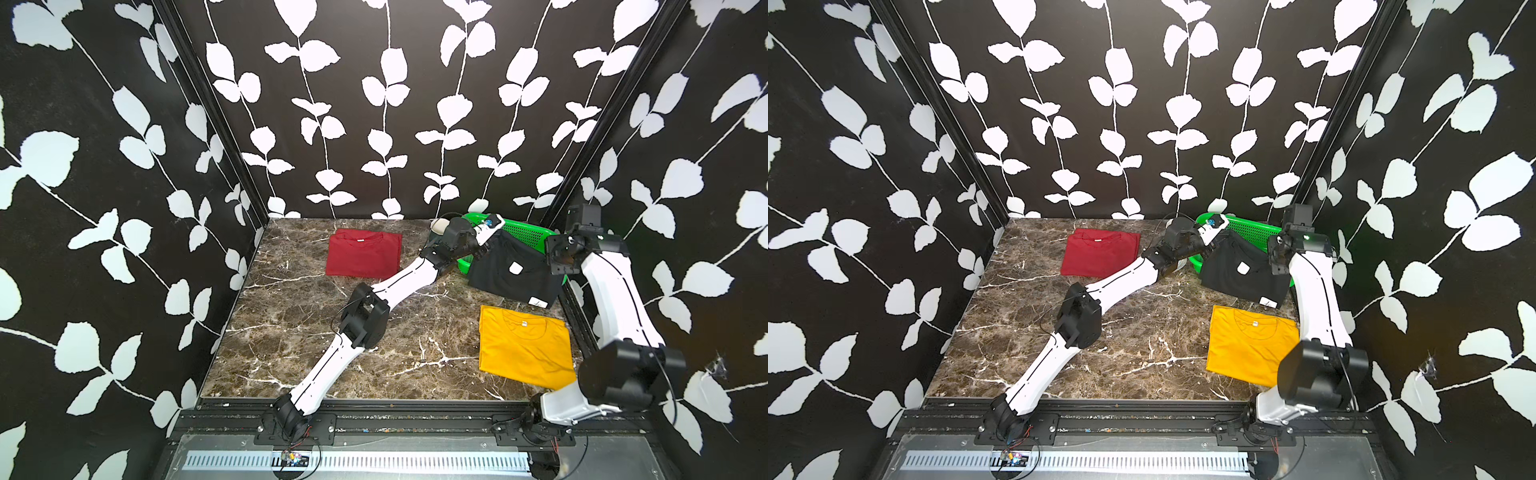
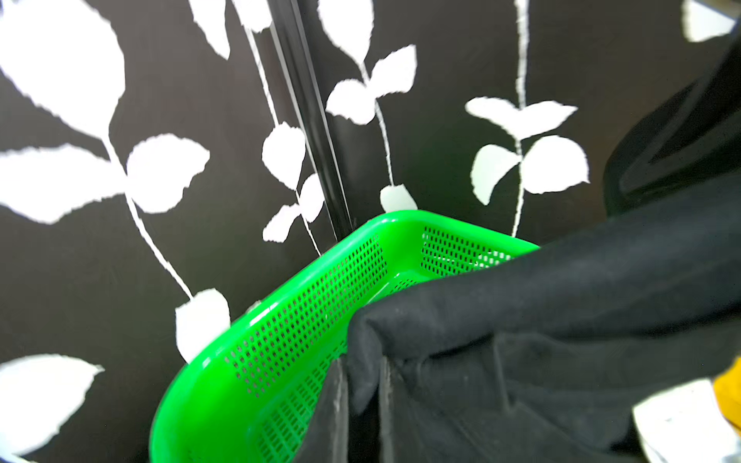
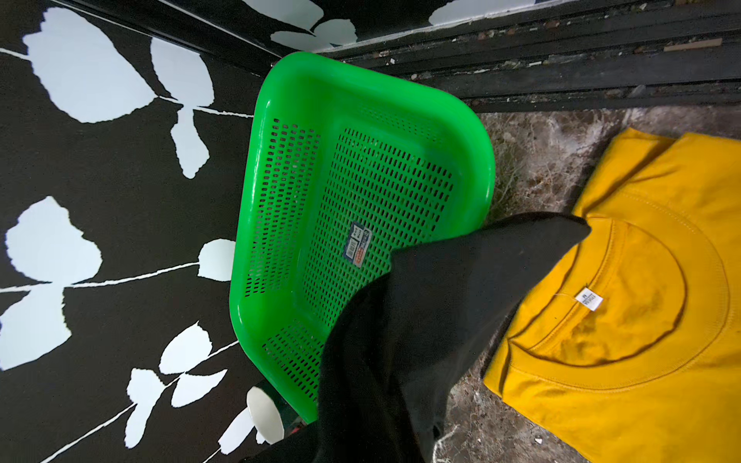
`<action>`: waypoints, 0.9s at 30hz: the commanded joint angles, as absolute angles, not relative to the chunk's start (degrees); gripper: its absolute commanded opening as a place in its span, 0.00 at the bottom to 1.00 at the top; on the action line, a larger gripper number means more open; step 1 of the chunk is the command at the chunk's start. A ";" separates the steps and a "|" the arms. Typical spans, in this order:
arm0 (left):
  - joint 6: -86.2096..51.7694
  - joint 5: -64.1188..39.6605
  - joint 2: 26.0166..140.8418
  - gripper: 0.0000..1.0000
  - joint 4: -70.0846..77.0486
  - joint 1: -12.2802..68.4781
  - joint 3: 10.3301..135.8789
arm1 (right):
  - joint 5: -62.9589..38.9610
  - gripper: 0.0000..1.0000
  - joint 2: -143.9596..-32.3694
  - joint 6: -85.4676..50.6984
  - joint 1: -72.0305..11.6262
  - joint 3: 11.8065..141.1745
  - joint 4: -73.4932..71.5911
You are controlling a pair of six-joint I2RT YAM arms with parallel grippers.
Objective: Put the folded t-shirts into the basket
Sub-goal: Adjust the bin at the center of the board.
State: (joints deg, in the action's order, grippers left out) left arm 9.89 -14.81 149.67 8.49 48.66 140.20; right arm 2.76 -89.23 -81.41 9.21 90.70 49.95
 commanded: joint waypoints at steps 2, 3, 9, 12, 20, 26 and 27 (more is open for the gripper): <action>2.91 -14.10 151.74 0.00 8.51 47.29 142.28 | 5.01 0.00 -93.86 -80.07 9.57 93.27 50.75; 2.70 -13.66 152.61 0.00 8.30 47.34 142.18 | 5.16 0.00 -94.72 -79.95 9.58 93.25 50.61; 1.43 -15.30 153.06 0.00 8.22 47.34 140.71 | 4.57 0.00 -99.93 -78.99 9.50 92.11 49.56; -5.19 -11.41 153.17 0.00 4.60 47.33 140.54 | 4.30 0.00 -102.75 -76.53 9.52 92.92 50.70; -18.00 -14.44 151.80 0.00 4.03 47.53 135.63 | 5.55 0.00 -106.66 -71.27 9.74 96.37 55.65; -22.67 -15.30 151.47 0.00 -1.97 47.66 136.20 | 3.90 0.00 -107.83 -67.94 10.95 95.46 56.66; -23.08 -15.71 151.52 0.00 -2.20 47.78 135.77 | 3.42 0.00 -107.73 -67.74 11.14 95.04 56.53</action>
State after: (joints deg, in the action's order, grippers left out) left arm -18.70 -14.85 154.39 3.36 47.92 136.73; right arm 2.83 -107.00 -70.37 9.96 94.89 53.89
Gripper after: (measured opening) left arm 0.109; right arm 0.081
